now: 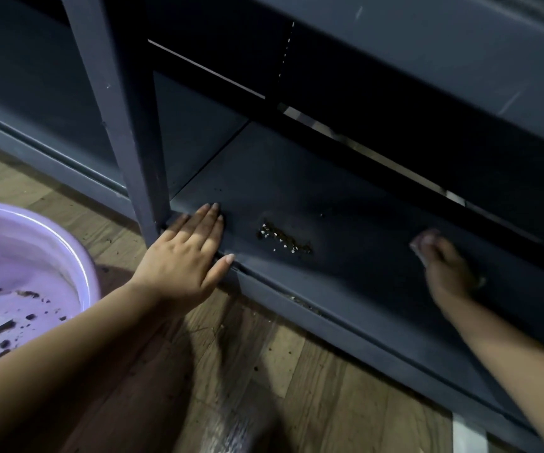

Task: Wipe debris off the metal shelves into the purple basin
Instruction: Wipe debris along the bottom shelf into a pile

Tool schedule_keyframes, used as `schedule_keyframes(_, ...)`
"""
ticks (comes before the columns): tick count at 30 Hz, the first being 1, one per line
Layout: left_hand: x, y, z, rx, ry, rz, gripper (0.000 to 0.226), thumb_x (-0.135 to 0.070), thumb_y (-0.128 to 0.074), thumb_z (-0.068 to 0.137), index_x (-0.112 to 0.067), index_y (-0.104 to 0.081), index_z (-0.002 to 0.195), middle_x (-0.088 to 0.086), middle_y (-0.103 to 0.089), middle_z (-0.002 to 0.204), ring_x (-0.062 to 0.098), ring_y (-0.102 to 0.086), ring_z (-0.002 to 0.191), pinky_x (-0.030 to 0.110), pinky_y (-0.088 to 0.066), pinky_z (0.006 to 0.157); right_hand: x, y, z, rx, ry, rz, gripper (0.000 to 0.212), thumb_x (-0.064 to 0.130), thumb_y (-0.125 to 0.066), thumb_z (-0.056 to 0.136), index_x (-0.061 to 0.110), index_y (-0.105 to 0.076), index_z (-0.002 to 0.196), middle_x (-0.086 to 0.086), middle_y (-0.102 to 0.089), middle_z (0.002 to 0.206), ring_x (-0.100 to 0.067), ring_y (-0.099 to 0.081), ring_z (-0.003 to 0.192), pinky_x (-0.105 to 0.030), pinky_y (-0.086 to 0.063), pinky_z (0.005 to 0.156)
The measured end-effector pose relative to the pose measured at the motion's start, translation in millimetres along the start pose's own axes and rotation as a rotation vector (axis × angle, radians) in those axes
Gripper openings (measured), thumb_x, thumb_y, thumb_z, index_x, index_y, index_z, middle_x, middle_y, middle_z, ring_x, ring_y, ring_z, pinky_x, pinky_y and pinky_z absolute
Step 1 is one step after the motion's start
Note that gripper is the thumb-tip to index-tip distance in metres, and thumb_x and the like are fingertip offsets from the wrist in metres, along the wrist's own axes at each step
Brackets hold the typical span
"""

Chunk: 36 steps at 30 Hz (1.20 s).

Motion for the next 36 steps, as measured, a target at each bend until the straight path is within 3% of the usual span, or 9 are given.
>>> schedule_keyframes(2,-2.1,0.6,0.5,-0.008,0.010,0.011,0.079,-0.049,-0.010,0.101,0.013,-0.052,0.126,0.027,-0.053,0.132,0.039,-0.052,0.123,0.040,-0.022,0.105,11.5,-26.1,4.7,0.018,0.143,-0.103,0.068,0.078,-0.024,0.079,0.027,-0.061,0.104,-0.009,-0.065,0.110,-0.030,-0.056,0.105,-0.039,-0.036,0.102)
schedule_keyframes(4,-4.6,0.7,1.3,-0.009,0.018,0.018,0.079,-0.048,-0.010,0.101,0.013,-0.053,0.125,0.027,-0.054,0.130,0.039,-0.053,0.121,0.040,-0.022,0.104,20.0,-57.1,4.4,0.068,0.300,-0.179,0.051,0.067,-0.030,0.084,0.029,-0.061,0.098,-0.011,-0.066,0.108,-0.034,-0.058,0.104,-0.050,-0.040,0.097)
schedule_keyframes(7,-6.6,1.5,1.9,0.002,0.035,0.028,0.078,-0.049,-0.011,0.101,0.012,-0.053,0.126,0.027,-0.053,0.131,0.038,-0.053,0.122,0.039,-0.021,0.105,78.5,-92.9,-39.2,0.145,0.480,-0.142,0.034,0.032,-0.038,0.090,0.016,-0.063,0.106,-0.011,-0.063,0.113,-0.030,-0.055,0.108,-0.043,-0.038,0.098)
schedule_keyframes(11,-9.0,2.3,0.9,0.015,0.045,0.020,0.079,-0.050,-0.009,0.101,0.012,-0.050,0.129,0.027,-0.051,0.134,0.038,-0.050,0.125,0.038,-0.017,0.107,107.8,-123.2,-62.0,0.270,0.576,-0.158,0.038,0.029,-0.039,0.096,0.019,-0.053,0.131,-0.001,-0.050,0.137,-0.017,-0.042,0.128,-0.019,-0.022,0.098)
schedule_keyframes(14,-8.9,3.6,1.3,0.025,0.042,0.028,0.081,-0.050,-0.008,0.100,0.012,-0.051,0.128,0.026,-0.051,0.133,0.037,-0.051,0.124,0.037,-0.017,0.107,112.8,-117.0,-60.7,0.367,0.559,0.054,0.031,0.015,-0.038,0.100,0.007,-0.054,0.126,0.000,-0.061,0.117,-0.014,-0.056,0.108,-0.006,-0.033,0.079)
schedule_keyframes(19,-5.6,5.3,-1.8,0.019,-0.014,0.094,0.077,-0.047,-0.011,0.101,0.010,-0.056,0.125,0.026,-0.055,0.130,0.038,-0.054,0.120,0.038,-0.022,0.105,90.0,-70.3,-18.2,0.181,0.452,0.221,0.023,0.001,-0.041,0.098,-0.004,-0.056,0.115,0.000,-0.055,0.100,-0.015,-0.054,0.097,-0.015,-0.036,0.076)
schedule_keyframes(24,-0.5,4.2,-7.8,0.017,-0.024,0.075,0.077,-0.048,-0.009,0.102,0.008,-0.055,0.128,0.026,-0.052,0.133,0.040,-0.053,0.122,0.039,-0.024,0.105,46.5,-52.5,17.3,0.243,0.293,0.065,0.043,0.031,-0.040,0.101,-0.003,-0.051,0.125,-0.007,-0.056,0.117,-0.023,-0.051,0.117,-0.014,-0.039,0.088)
schedule_keyframes(27,1.1,2.5,-10.1,0.016,-0.023,0.063,0.076,-0.048,-0.010,0.101,0.007,-0.053,0.130,0.025,-0.051,0.135,0.039,-0.051,0.124,0.038,-0.023,0.106,36.6,-65.1,23.2,0.156,0.434,-0.213,0.066,0.055,-0.036,0.091,0.005,-0.052,0.132,-0.015,-0.046,0.141,-0.030,-0.038,0.132,-0.039,-0.026,0.112)
schedule_keyframes(36,-3.0,5.5,-11.4,0.006,0.007,0.037,0.073,-0.048,-0.012,0.100,0.005,-0.053,0.131,0.023,-0.050,0.137,0.037,-0.049,0.126,0.038,-0.022,0.107,106.1,-131.5,-22.1,0.307,0.701,-0.126,0.048,0.029,-0.043,0.093,0.002,-0.054,0.130,-0.019,-0.054,0.132,-0.033,-0.047,0.125,-0.035,-0.032,0.103)
Point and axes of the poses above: each hand's wrist, its own z-axis towards the middle knuckle, its own y-axis out of the back of the hand, x = y × z, the point moved 1 cm from there along z, towards the middle knuckle
